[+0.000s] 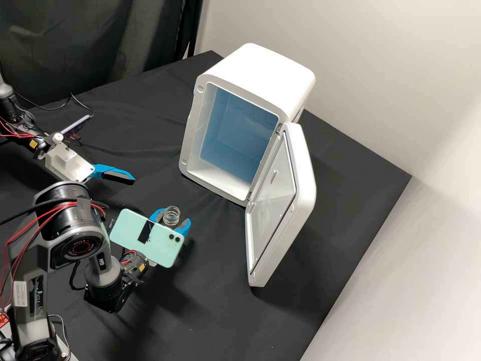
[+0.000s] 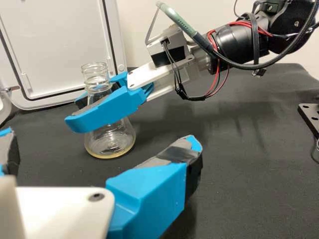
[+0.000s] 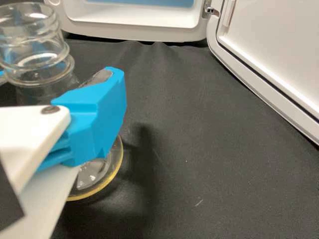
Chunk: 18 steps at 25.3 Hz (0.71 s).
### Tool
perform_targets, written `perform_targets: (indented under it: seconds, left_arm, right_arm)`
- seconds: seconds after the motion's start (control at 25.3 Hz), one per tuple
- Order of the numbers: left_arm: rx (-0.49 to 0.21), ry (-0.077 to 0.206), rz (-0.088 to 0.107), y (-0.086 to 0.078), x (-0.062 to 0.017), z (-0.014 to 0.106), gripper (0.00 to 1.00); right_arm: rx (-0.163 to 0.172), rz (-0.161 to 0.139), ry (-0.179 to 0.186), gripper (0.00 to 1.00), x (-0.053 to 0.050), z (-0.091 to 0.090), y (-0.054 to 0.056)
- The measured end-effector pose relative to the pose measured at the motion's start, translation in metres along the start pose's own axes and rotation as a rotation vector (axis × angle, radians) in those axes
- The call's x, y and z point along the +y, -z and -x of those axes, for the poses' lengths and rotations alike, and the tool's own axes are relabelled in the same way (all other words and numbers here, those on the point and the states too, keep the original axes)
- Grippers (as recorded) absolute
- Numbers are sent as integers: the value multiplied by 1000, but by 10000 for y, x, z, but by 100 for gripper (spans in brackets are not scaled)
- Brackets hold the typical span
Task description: Place the flask in the incubator
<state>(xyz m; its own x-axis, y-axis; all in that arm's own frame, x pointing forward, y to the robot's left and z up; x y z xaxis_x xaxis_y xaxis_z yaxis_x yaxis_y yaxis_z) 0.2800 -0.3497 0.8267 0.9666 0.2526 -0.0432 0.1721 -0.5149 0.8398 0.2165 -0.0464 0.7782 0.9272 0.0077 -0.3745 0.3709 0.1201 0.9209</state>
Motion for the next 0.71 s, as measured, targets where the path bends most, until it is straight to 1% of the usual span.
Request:
perform_targets:
  seconds: [0.51, 0.63, 0.71]
  left_arm:
    - [0, 0, 0, 0, 0, 0, 100]
    - [0, 0, 0, 0, 0, 0, 100]
    - [0, 0, 0, 0, 0, 0, 100]
  right_arm:
    - [-2, -2, -3, 0, -2, -8, 7]
    - [-2, 4, -6, 0, 10, -2, 17]
    - [4, 17, -22, 0, 44, 13, 46]
